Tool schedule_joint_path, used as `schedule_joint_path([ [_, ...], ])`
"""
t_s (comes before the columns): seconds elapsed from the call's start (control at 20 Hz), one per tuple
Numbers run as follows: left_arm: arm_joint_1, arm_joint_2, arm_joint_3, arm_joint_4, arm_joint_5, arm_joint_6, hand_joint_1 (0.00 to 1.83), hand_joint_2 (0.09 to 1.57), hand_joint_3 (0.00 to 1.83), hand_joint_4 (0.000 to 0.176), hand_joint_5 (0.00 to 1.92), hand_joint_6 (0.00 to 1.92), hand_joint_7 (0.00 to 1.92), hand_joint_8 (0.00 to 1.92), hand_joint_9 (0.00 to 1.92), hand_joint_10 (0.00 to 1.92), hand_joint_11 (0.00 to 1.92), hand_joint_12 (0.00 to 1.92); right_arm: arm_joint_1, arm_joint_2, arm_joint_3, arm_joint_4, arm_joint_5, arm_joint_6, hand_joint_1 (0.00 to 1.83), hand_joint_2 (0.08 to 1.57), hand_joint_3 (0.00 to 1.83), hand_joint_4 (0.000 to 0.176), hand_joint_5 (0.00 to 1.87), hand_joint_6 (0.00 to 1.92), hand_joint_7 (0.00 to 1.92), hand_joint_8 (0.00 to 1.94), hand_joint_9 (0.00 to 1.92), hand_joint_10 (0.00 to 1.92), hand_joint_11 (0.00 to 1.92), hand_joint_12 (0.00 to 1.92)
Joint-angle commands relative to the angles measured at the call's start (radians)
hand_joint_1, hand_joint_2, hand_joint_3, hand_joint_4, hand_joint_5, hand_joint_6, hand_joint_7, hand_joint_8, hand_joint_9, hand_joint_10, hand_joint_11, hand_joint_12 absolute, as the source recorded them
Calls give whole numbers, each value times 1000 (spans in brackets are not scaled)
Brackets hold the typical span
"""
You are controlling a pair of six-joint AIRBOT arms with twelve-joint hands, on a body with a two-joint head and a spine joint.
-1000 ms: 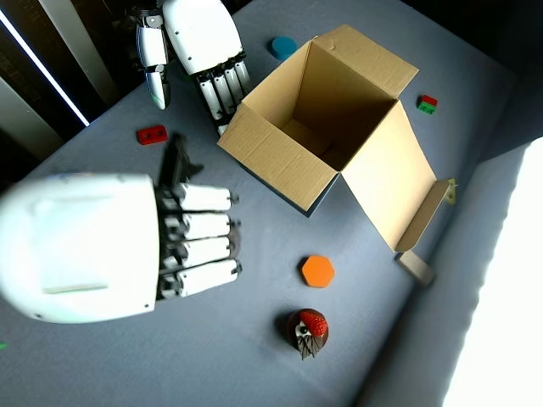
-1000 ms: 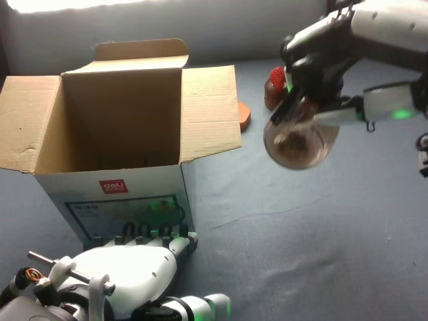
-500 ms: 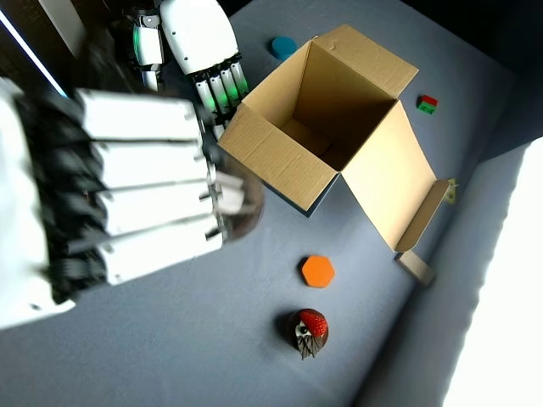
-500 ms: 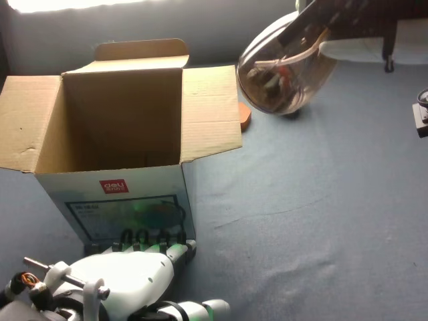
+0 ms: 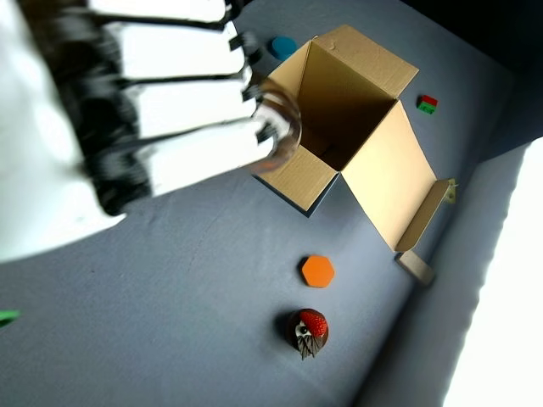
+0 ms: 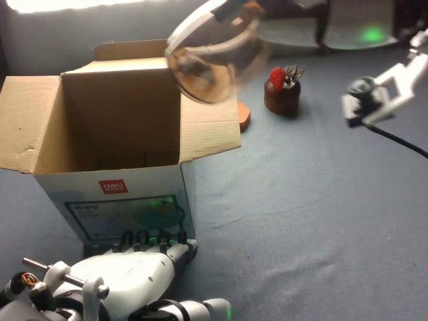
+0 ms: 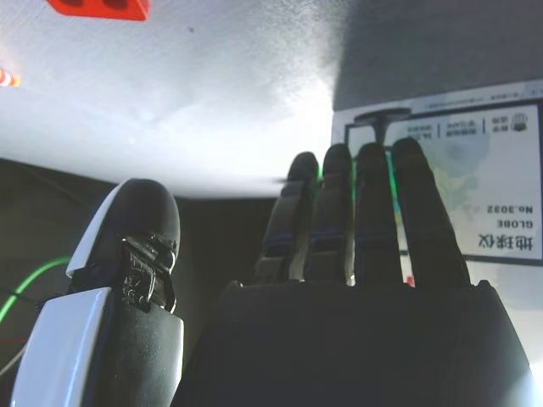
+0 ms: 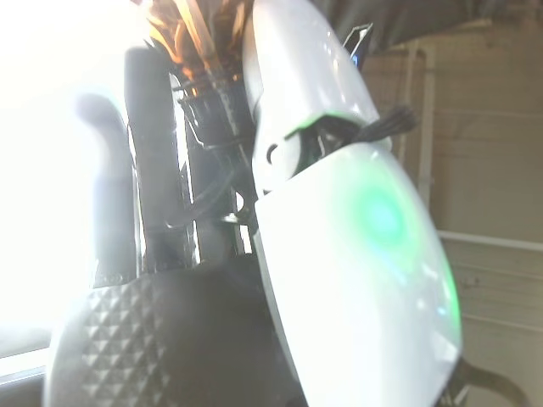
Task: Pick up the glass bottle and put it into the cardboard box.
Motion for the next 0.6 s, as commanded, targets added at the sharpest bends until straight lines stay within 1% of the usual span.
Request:
schedule_joint_path([
  [0.0, -12, 2, -4, 62, -21, -4, 59, 1290, 0, 0, 57, 13, 65, 2, 10, 1, 0, 61, 17, -23, 5, 51, 126, -14, 1350, 1173, 7, 0, 752, 1283, 965, 1114, 751, 1430, 569, 1828],
  [0.15, -20, 3, -5, 62, -22, -4, 52, 1290, 0, 0, 52, 2, 69, 1, 16, 2, 0, 86, 38, -117, 33, 57, 107, -71, 1356, 1176, 4, 0, 753, 1265, 959, 1129, 746, 1444, 554, 1857],
  [0.3, -25, 1, -7, 62, -25, 0, 43, 1291, 0, 0, 12, 1, 50, 0, 9, 0, 0, 53, 61, -206, 61, 52, 48, -147, 1356, 1176, 2, 0, 742, 1281, 959, 1107, 765, 1440, 557, 1872],
  [0.35, -25, 1, -6, 62, -26, 1, 41, 1291, 0, 0, 17, 3, 49, 0, 8, 0, 0, 50, 67, -232, 65, 50, 26, -197, 1238, 1174, 1, 0, 767, 1269, 972, 1139, 813, 1408, 548, 1862],
  [0.4, -22, 1, -6, 62, -27, 1, 43, 1292, 1, 0, 26, 7, 48, 0, 8, 0, 0, 49, 71, -250, 69, 49, -2, -226, 1214, 1174, 1, 0, 778, 1253, 970, 1160, 825, 1399, 573, 1838],
  [0.5, -14, 1, -3, 62, -27, -2, 46, 1297, 1, 0, 30, 5, 52, 1, 8, 0, 0, 55, 76, -293, 89, 48, -68, -247, 1208, 1172, 0, 0, 791, 1234, 970, 1165, 829, 1390, 598, 1816],
  [0.55, -12, 1, -1, 62, -25, -5, 42, 1298, 2, 0, 31, 4, 52, 1, 8, 0, 0, 63, 75, -310, 97, 77, -104, -292, 1207, 1172, 0, 0, 792, 1234, 969, 1165, 827, 1389, 587, 1812],
])
